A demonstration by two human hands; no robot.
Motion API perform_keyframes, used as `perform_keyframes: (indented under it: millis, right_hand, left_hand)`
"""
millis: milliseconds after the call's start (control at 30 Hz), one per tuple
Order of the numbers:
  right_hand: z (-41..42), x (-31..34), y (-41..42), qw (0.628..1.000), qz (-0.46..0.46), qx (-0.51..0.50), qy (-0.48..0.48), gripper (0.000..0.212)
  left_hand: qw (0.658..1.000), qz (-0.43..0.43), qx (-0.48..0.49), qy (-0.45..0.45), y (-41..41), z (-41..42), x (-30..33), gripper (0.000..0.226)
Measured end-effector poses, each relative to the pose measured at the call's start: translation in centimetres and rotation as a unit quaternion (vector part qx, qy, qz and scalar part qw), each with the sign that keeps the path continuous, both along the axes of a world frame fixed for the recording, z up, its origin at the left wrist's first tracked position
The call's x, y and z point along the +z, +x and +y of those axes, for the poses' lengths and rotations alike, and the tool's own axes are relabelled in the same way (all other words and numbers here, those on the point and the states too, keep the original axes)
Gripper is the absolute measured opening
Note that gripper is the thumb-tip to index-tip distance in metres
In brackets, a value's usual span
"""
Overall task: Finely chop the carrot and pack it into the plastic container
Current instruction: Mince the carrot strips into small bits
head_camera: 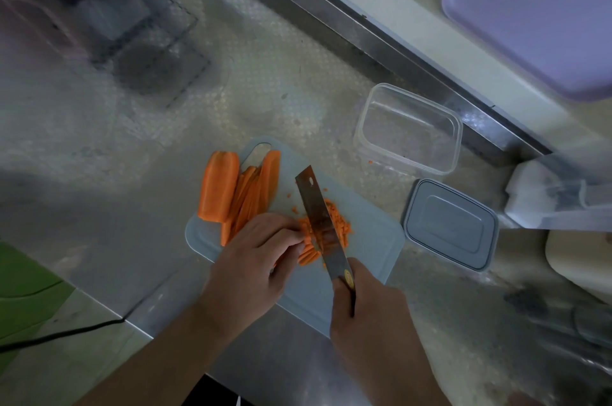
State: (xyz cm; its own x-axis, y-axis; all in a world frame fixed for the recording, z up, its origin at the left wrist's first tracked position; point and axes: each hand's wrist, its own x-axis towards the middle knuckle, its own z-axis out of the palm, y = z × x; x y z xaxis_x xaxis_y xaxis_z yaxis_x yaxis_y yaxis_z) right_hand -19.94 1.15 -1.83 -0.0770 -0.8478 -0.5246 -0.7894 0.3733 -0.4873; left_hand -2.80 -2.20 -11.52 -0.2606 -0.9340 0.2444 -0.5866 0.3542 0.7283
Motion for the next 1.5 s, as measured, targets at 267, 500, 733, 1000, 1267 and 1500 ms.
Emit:
perform_keyframes:
  millis: [267,500,733,1000,1267,1500]
  right_hand:
    - [0.1,0.3,0.5,1.0,0.007,0.004,0.017,0.014]
    - [-0.3,0.7,0.5,1.0,0.013,0.008,0.02,0.014]
    - [-0.9,0.8,0.6,0.998,0.041,0.028,0.041,0.013]
    - [-0.8,-1.1,1.3,0.997,0.057,0.037,0.044,0.022]
    - [0.3,-1.5,0.4,1.0,-0.003,-0.014,0.011,0.027]
    - [0.6,0.0,-0.1,1.0,-0.001,-0.019,0.004,0.019]
  left_hand:
    - [1.0,0.001,0.009,0.005,-0.1,0.0,-0.3,0.007]
    - [1.0,0.003,0.015,0.001,-0.2,0.1,-0.3,0.007]
    - [1.0,0.004,0.018,-0.001,-0.3,0.0,-0.3,0.006]
    - [1.0,0.001,0.021,0.004,-0.3,-0.1,-0.2,0.003]
    - [1.0,-0.005,0.014,0.016,-0.1,0.2,-0.5,0.009]
    - [1.0,-0.012,0.017,0.007,0.0,0.3,-0.3,0.015]
